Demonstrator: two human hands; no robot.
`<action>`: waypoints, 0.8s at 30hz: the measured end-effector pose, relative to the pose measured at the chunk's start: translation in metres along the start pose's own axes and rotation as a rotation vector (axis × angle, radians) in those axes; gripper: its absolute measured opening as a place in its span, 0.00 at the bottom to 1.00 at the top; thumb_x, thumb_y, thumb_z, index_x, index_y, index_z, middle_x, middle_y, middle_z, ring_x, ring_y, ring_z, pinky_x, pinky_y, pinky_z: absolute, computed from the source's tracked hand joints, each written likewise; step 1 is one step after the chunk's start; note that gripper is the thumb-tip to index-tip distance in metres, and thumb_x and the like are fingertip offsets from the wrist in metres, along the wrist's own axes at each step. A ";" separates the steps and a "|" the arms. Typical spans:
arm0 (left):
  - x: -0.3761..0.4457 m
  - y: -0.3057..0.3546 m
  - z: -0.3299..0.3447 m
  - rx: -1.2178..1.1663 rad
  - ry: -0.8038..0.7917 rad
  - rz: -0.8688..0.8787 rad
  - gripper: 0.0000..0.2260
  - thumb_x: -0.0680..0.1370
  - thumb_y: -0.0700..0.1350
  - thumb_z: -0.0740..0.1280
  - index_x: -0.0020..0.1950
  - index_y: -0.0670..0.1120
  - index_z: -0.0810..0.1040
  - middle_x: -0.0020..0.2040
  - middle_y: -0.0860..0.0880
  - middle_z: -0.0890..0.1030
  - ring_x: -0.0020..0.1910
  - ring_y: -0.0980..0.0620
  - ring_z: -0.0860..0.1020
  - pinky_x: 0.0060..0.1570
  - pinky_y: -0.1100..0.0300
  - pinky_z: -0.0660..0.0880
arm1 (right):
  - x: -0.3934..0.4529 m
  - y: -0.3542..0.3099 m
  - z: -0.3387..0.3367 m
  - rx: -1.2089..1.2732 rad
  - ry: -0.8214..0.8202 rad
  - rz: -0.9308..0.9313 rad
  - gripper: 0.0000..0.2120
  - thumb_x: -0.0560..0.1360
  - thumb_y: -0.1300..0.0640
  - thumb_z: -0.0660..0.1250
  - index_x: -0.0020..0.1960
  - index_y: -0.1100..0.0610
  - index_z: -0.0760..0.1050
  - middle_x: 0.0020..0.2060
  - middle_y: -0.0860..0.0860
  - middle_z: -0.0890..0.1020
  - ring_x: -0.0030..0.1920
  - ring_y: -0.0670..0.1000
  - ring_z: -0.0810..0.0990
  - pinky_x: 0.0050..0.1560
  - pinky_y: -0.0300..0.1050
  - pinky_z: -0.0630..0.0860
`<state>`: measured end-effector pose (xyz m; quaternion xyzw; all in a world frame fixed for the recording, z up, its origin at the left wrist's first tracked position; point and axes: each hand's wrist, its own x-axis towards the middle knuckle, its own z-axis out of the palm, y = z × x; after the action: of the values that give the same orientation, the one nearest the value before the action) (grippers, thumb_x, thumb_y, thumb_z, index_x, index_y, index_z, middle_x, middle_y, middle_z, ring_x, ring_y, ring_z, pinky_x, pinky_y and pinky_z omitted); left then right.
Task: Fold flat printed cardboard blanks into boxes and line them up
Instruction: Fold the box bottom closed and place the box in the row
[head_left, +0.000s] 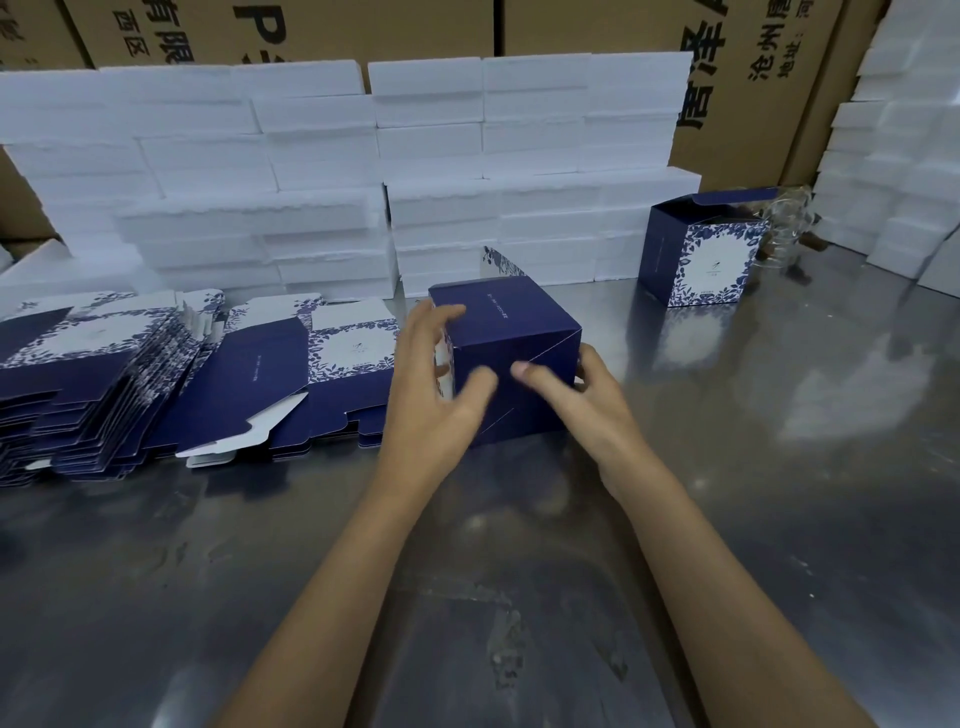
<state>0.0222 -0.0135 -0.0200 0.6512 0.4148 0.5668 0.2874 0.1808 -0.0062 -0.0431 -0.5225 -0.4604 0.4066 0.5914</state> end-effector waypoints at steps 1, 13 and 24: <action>0.001 0.001 -0.001 -0.095 0.056 -0.089 0.19 0.75 0.48 0.66 0.65 0.62 0.72 0.67 0.64 0.71 0.67 0.61 0.71 0.58 0.67 0.70 | -0.001 -0.005 -0.003 0.055 -0.006 0.041 0.21 0.73 0.43 0.76 0.63 0.46 0.77 0.54 0.42 0.85 0.49 0.38 0.84 0.43 0.33 0.77; 0.009 -0.005 -0.003 -0.418 -0.158 -0.559 0.10 0.79 0.60 0.66 0.57 0.57 0.76 0.42 0.67 0.84 0.46 0.66 0.83 0.53 0.60 0.75 | -0.001 -0.021 -0.011 0.057 0.137 0.050 0.15 0.70 0.38 0.72 0.47 0.49 0.79 0.45 0.40 0.84 0.42 0.38 0.82 0.42 0.37 0.75; 0.012 0.005 -0.006 -0.285 0.031 -0.251 0.18 0.76 0.59 0.69 0.66 0.63 0.75 0.51 0.61 0.82 0.49 0.67 0.81 0.55 0.60 0.75 | 0.007 -0.013 -0.020 0.030 0.287 0.018 0.08 0.82 0.58 0.65 0.56 0.48 0.80 0.55 0.49 0.84 0.52 0.45 0.82 0.50 0.36 0.75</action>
<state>0.0181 -0.0059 -0.0084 0.5382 0.4129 0.5896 0.4385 0.2022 -0.0063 -0.0298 -0.5705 -0.3603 0.3399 0.6551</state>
